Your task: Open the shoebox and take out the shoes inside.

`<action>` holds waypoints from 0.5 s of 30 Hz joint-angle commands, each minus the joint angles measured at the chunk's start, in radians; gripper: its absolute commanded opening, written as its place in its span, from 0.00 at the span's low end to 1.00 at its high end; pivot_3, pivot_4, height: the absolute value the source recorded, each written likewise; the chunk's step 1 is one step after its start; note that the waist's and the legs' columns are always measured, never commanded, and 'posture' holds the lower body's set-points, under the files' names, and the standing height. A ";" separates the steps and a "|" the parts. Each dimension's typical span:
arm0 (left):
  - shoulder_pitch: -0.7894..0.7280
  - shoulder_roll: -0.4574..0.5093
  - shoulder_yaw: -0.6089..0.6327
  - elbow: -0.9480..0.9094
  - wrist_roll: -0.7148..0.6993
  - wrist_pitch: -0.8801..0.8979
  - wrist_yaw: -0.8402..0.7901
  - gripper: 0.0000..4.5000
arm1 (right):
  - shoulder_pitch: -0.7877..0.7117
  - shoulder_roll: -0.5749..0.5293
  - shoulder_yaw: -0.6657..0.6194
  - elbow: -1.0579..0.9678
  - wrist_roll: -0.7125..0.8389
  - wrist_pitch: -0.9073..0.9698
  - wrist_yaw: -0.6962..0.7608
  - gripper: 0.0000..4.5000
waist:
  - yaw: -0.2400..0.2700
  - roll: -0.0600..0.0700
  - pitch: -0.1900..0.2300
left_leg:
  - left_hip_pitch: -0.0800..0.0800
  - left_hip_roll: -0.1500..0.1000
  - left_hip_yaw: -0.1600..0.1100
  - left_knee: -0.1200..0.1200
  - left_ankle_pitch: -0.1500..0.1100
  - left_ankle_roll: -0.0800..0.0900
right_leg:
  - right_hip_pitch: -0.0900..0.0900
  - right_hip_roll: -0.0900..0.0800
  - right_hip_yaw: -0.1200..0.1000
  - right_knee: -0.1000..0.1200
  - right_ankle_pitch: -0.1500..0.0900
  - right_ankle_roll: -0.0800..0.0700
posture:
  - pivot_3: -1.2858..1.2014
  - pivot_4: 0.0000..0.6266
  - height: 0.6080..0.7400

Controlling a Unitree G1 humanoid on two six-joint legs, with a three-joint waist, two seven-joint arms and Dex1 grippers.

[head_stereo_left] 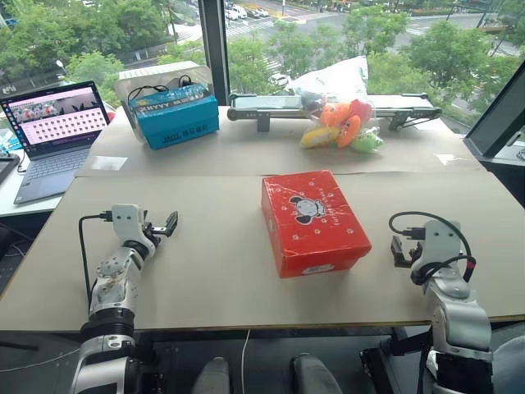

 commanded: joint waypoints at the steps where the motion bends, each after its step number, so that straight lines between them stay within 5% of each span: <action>1: -0.034 -0.004 -0.026 0.049 0.005 -0.004 -0.038 1.00 | -0.009 -0.005 -0.023 -0.071 0.006 0.010 -0.015 0.99 | 0.000 0.000 0.000 | 0.000 0.000 0.000 0.000 0.000 0.000 | 0.000 0.000 0.000 0.000 0.000 0.000 | 0.52 0.24 0.74; 8: -0.044 0.040 -0.115 0.015 -0.039 -0.032 -0.379 1.00 | -0.016 -0.043 -0.034 -0.107 0.005 0.046 -0.002 0.99 | 0.013 0.000 0.000 | -0.002 0.000 0.000 0.000 0.000 0.000 | 0.000 0.000 0.000 -0.001 -0.002 -0.004 | 0.52 0.24 0.74; 15: 0.166 0.371 -0.241 -0.451 -0.211 0.211 -0.941 1.00 | -0.068 -0.199 -0.023 -0.051 0.022 0.055 0.127 0.99 | -0.023 0.000 0.004 | -0.013 0.001 0.001 -0.001 0.000 0.000 | -0.014 0.001 0.001 0.002 -0.001 -0.002 | 0.52 0.24 0.74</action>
